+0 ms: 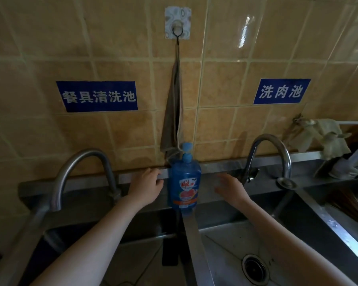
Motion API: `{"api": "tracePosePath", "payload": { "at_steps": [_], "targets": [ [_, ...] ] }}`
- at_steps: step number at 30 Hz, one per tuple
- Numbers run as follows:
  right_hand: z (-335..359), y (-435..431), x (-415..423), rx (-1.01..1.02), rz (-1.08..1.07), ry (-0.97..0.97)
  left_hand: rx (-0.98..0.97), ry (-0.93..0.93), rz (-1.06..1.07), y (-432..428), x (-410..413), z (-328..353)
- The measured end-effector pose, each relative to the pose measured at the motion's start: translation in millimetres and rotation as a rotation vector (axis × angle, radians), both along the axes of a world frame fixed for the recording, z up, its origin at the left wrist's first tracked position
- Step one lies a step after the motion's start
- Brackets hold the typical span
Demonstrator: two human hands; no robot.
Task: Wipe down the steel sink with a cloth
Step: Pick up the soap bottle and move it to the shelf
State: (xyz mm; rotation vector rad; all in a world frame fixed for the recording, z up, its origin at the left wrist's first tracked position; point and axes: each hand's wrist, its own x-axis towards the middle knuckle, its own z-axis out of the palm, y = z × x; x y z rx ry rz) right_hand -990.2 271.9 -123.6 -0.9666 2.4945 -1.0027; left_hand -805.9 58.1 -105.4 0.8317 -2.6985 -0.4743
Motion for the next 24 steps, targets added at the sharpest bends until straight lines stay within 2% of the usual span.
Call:
{"api": "tracePosePath", "payload": {
  "at_steps": [2, 6, 10, 19, 24],
  "targets": [
    [-12, -9, -8, -0.016, 0.000, -0.065, 0.138, -0.028, 0.017, -3, -14, -9],
    [-35, -26, -19, -0.057, -0.017, -0.166, 0.724, 0.148, 0.078, -8, -37, -23],
    [-55, -43, -29, -0.126, -0.001, -0.234, 0.925, 0.208, 0.050, -18, -51, -42],
    [-84, -84, -50, -0.226, 0.106, -0.274, 0.996, 0.220, -0.049, -26, -76, -65],
    [-93, -101, -51, -0.203, 0.175, -0.281, 0.941, 0.267, -0.043, -26, -84, -74]
  ]
}}
